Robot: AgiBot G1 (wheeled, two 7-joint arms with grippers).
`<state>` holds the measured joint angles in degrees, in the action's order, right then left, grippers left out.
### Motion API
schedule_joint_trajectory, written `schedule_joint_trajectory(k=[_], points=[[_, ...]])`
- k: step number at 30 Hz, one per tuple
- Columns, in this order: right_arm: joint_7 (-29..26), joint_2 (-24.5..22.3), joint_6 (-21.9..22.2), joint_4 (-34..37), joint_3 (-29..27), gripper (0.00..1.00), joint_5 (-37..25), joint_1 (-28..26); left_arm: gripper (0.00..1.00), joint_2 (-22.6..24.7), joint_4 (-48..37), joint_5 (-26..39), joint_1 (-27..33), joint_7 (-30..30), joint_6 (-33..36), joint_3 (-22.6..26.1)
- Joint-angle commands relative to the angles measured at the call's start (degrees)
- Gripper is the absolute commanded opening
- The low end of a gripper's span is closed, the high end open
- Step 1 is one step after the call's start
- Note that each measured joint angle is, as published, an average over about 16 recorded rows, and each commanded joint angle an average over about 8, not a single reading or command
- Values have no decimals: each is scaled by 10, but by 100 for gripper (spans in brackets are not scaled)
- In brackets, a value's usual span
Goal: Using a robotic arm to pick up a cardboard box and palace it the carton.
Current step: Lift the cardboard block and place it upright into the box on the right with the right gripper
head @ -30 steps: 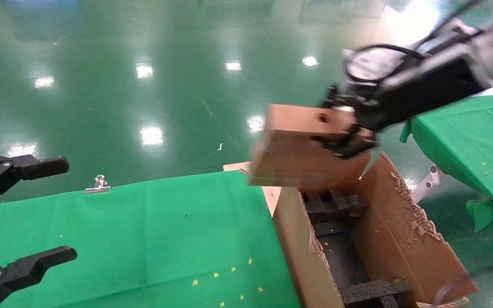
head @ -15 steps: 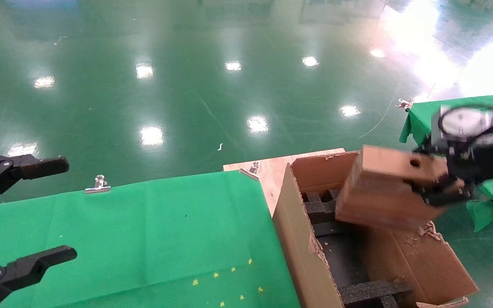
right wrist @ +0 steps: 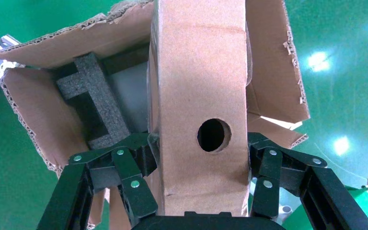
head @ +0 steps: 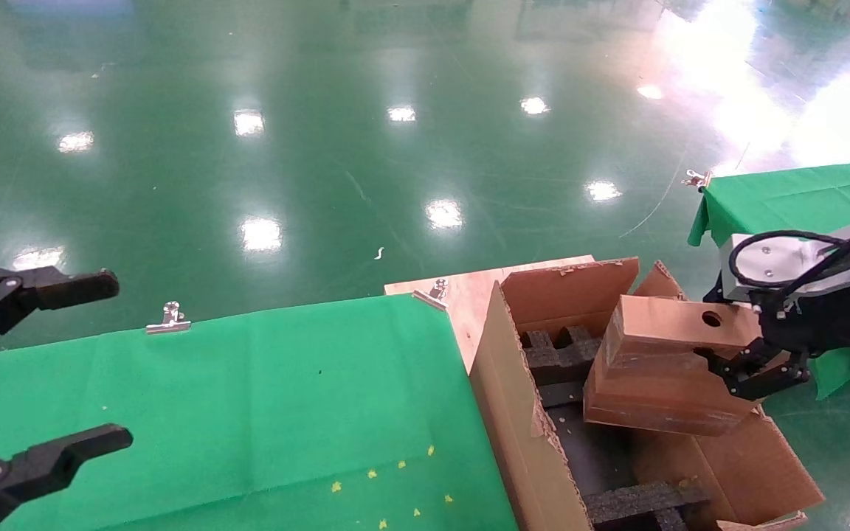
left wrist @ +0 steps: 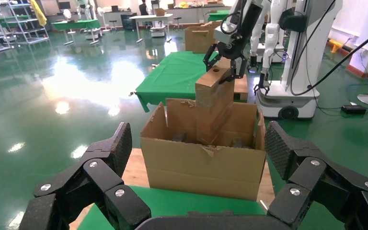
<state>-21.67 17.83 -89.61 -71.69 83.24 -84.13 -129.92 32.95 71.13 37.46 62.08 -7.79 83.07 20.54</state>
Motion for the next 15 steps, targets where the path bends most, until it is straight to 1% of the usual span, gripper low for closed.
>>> schedule_joint_trajectory(k=[1,4,7,11,15], points=[[8,0,-1,2,-3,0,0,-2,100,0,0,0,0,0,0,0],[-18,5,9,12,1,0,-2,6,100,0,0,0,0,0,0,0],[-74,12,29,21,11,0,-10,21,100,0,0,0,0,0,0,0],[-181,17,65,23,26,0,-35,44,100,0,0,0,0,0,0,0],[-299,14,97,5,39,0,-71,63,100,0,0,0,0,0,0,0]])
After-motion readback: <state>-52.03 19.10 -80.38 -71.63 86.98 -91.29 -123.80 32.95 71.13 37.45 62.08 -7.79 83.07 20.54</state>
